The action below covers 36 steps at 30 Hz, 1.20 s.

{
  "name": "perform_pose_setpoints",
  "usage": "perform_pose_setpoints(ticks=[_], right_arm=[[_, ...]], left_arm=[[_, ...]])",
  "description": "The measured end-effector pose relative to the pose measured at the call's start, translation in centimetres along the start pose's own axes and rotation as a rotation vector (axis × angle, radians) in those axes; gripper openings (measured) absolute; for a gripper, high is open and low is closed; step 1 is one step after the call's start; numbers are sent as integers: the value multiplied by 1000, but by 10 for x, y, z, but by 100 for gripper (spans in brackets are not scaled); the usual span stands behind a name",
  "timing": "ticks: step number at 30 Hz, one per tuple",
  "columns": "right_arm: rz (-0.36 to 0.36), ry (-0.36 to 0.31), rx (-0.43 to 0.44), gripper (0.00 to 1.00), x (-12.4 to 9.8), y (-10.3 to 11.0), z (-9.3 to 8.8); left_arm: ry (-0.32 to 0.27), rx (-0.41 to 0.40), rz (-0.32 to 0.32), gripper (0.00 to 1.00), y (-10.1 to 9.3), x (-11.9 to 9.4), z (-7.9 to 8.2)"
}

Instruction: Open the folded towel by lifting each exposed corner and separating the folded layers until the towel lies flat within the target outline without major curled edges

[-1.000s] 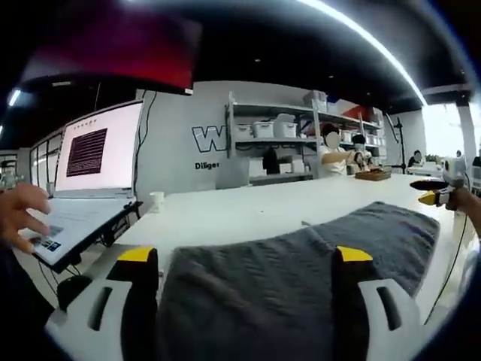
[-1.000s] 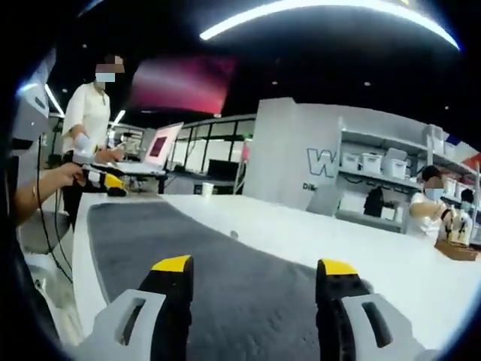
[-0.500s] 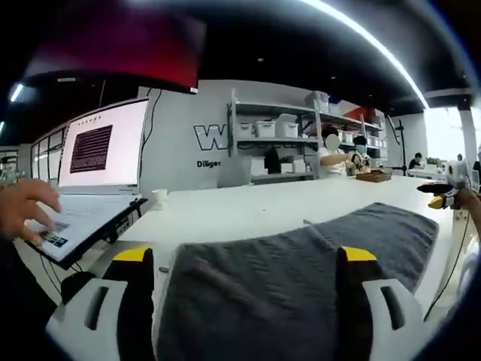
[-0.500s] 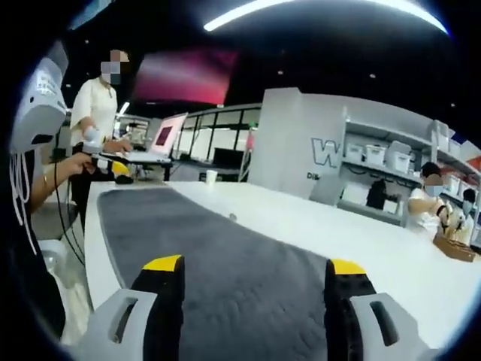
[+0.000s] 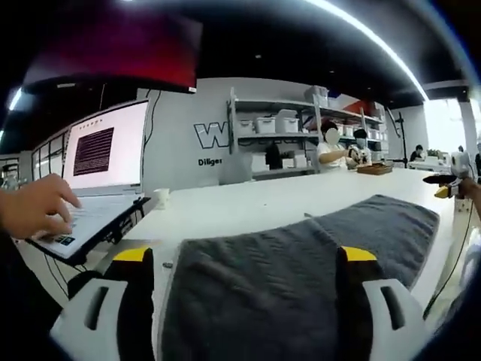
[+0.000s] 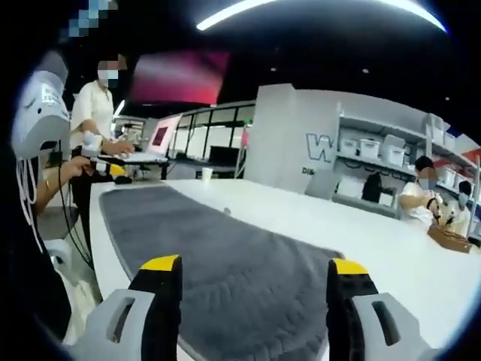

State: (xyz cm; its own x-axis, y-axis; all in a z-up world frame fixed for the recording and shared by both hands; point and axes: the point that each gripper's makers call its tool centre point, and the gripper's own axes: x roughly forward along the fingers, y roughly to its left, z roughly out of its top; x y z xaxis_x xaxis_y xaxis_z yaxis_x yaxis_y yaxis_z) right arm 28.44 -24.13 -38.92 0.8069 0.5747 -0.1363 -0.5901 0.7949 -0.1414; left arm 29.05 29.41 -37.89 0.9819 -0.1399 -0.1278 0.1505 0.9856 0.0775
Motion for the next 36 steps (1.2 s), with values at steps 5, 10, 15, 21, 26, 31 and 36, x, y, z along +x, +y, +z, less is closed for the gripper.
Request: perform_pose_setpoints(ticks=[5,10,15,21,26,31,36], right_arm=[[4,-18,-14,81,-9,-1,5],[-15,0,-7,83,-16,-11,2],[-11,1,0,80,-20,-11,1],[6,14,-4,82,-17,-3,0],[32,27,-14,83,-14,3,0],[73,40,-37,84,-9,8,3],[92,61,-52,87,-4,10,2]], left_arm=[[11,-12,-50,99,-10,-5,-6],[-8,-38,-77,99,-12,-8,-4],[-16,-85,-170,99,-20,-13,-1],[12,-40,-155,99,-15,-16,-4],[9,-27,-173,99,-18,-18,-3],[-6,-77,-176,99,-18,-15,-3],[17,-53,-171,99,-19,-15,-8]])
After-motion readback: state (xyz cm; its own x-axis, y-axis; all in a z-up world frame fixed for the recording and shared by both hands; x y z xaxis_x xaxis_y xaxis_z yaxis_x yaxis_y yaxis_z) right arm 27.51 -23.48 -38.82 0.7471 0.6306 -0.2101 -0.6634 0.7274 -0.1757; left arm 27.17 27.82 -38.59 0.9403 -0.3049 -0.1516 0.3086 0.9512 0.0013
